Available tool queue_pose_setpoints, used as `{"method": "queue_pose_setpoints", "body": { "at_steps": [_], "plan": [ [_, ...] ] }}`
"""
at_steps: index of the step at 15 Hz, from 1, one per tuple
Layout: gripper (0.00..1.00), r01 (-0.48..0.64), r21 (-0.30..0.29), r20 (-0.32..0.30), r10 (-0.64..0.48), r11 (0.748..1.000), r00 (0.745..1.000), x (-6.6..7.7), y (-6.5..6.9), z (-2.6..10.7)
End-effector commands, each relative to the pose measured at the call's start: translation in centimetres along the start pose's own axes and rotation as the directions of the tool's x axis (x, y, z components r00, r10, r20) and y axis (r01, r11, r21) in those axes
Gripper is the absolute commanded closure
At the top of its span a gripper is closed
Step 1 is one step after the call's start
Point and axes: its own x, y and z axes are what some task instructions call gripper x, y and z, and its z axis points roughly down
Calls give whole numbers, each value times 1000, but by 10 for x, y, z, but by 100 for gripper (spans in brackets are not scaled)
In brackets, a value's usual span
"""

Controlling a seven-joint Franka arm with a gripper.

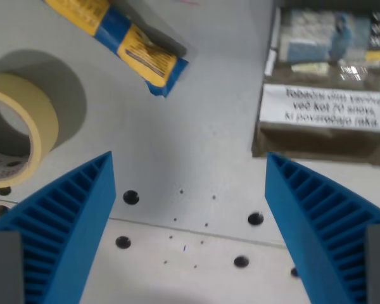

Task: Move above the blue bag

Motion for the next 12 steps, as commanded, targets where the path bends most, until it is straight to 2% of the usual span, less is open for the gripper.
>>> {"method": "queue_pose_setpoints", "body": {
  "at_steps": [1,5,10,12],
  "plan": [
    [0,297,14,-72,-296,955,953,2,-7,10],
    [0,422,8,-89,-419,907,903,9,-18,27],
    [0,559,-2,-98,-556,829,825,19,-32,49],
    [0,593,-6,-101,-590,805,801,24,-37,57]
  ]
}}
